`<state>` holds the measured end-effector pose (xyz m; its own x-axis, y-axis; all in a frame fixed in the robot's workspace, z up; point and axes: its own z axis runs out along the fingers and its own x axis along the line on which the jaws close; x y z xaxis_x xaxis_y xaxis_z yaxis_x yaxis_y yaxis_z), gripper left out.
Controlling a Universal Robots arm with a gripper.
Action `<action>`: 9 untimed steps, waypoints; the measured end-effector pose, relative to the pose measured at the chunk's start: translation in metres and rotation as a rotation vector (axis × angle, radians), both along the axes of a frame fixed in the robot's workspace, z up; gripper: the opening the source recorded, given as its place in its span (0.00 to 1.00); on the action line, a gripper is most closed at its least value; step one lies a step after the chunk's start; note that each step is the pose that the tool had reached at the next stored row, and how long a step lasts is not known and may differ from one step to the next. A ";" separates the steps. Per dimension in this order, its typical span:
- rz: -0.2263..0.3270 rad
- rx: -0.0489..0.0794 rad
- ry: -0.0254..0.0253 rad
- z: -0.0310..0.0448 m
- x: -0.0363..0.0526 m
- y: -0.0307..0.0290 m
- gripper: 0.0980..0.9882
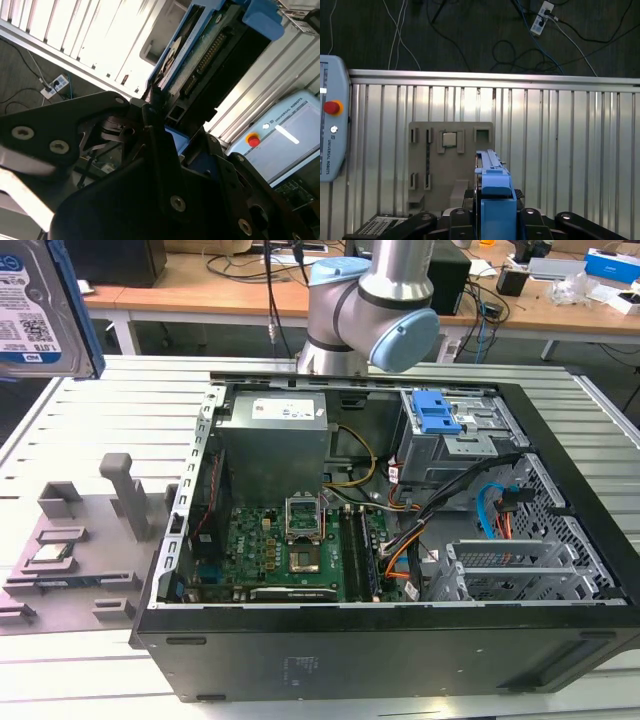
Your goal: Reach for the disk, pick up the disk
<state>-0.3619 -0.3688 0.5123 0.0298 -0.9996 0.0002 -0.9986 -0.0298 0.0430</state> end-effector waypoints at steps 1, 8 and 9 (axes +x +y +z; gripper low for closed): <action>0.000 0.000 0.0000 0.0000 0.0046 0.0000 0.30; 0.000 0.000 -0.0001 -0.0001 0.0311 0.0000 0.30; 0.000 0.000 -0.0001 -0.0001 0.0349 0.0000 0.30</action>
<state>-0.3270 -0.3688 0.5122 0.0299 -0.9996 0.0001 -0.9986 -0.0298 0.0429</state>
